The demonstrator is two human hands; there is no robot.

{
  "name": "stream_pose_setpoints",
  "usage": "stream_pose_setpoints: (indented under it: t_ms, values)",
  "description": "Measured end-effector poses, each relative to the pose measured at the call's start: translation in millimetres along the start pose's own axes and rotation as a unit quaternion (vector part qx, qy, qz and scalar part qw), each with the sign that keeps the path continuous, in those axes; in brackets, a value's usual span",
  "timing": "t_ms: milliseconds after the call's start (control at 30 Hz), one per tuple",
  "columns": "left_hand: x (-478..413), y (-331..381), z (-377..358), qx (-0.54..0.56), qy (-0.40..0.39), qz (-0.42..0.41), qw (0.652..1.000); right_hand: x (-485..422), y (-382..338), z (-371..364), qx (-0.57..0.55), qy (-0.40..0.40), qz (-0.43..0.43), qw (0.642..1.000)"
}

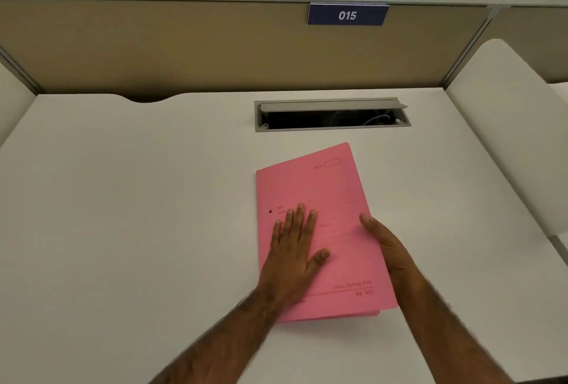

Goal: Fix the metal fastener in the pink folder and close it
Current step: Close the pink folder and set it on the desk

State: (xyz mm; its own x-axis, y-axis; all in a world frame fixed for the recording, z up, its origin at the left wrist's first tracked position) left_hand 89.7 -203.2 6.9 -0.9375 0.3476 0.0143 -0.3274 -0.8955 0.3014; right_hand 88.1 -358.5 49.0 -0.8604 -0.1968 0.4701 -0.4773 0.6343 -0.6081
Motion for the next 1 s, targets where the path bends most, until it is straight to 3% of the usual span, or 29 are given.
stream_pose_setpoints:
  t_ms: [100,267,333,467,667,800,933,1000]
  values:
    - [2.8,-8.3,-9.1,-0.044,-0.014,-0.003,0.999,-10.2,-3.0,33.5,0.07,0.053,0.022,0.996]
    - [8.6,-26.0,-24.0,-0.135,-0.053,0.006,0.989,-15.5,-9.6,74.7,0.264,0.14,0.11,0.948]
    - [10.6,-30.7,-26.7,-0.161,-0.057,0.011,0.985,-18.3,-9.3,73.7,0.399,0.167,0.146,0.889]
    - [13.9,-35.1,-23.3,-0.156,-0.044,0.075,0.984,-16.7,7.8,64.1,0.66,0.206,0.19,0.697]
    - [39.6,-57.1,-2.3,-0.062,0.002,0.31,0.949,-24.8,56.7,60.2,0.794,0.117,0.163,0.574]
    - [50.7,-62.2,2.1,0.003,0.012,0.346,0.938,-21.7,62.1,63.3,0.808,0.134,0.159,0.551]
    - [49.9,-65.9,20.4,0.165,0.099,0.353,0.916,-21.1,63.0,61.8,0.799,0.132,0.162,0.563]
    - [47.0,-65.4,26.2,0.269,0.104,0.351,0.891,-21.4,62.1,60.7,0.791,0.137,0.154,0.576]
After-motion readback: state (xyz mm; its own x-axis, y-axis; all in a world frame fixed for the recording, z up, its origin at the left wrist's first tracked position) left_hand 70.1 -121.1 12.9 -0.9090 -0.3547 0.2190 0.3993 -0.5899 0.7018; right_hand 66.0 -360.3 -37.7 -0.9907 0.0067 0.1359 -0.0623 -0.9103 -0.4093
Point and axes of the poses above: each hand's wrist, its own x-axis away from the middle knuckle, its own z-axis out of the back of the hand, y = z × x, the point moved 8 cm from there along -x, towards the middle knuckle, and after that the axes turned 13 degrees about -x, right-handed, at the moved point
